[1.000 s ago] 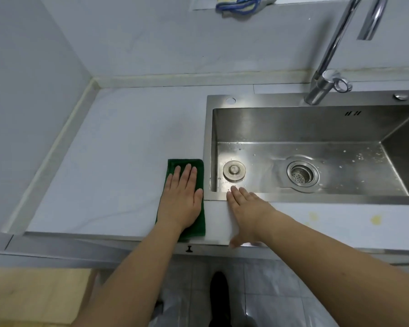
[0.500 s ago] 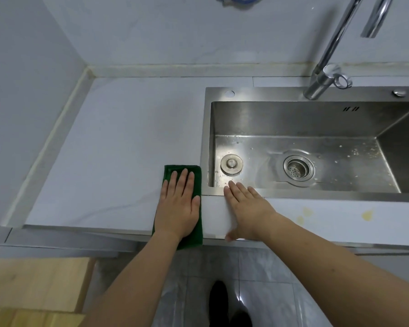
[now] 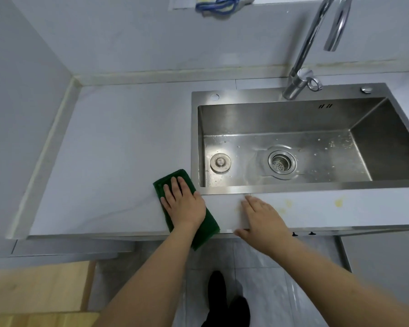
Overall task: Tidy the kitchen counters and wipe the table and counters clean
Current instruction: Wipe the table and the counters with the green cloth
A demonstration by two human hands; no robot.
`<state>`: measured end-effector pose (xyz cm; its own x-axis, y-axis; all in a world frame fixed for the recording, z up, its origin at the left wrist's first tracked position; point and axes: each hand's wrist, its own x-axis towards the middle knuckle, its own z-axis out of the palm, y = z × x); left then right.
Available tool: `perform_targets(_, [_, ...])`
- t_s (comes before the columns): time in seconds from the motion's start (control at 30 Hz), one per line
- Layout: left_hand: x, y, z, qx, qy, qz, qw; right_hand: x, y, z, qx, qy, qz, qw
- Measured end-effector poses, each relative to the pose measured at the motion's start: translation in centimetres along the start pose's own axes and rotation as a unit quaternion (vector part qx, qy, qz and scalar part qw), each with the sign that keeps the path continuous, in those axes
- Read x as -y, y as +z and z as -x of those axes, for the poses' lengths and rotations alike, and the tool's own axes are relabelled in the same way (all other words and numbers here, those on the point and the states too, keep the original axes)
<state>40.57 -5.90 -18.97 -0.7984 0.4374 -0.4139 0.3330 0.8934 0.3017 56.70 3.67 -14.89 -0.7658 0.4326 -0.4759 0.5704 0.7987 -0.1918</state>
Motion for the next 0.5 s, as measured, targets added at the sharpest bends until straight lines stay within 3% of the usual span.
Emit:
perform_targets(0.17, [2.0, -4.0, -0.6, 0.070, 0.079, -0.037, 0.994, 3.5, 0.2, 1.0, -0.035, -0.122, 0.034, 0.991])
perform_targets(0.33, [4.0, -5.8, -0.9, 0.092, 0.164, -0.138, 0.972, 6.9, 0.5, -0.8, -0.047, -0.288, 0.163, 0.942])
perform_targets(0.5, [4.9, -6.2, -1.6, 0.088, 0.198, -0.179, 0.960, 9.1, 2.7, -1.6, -0.040, -0.278, 0.158, 0.947])
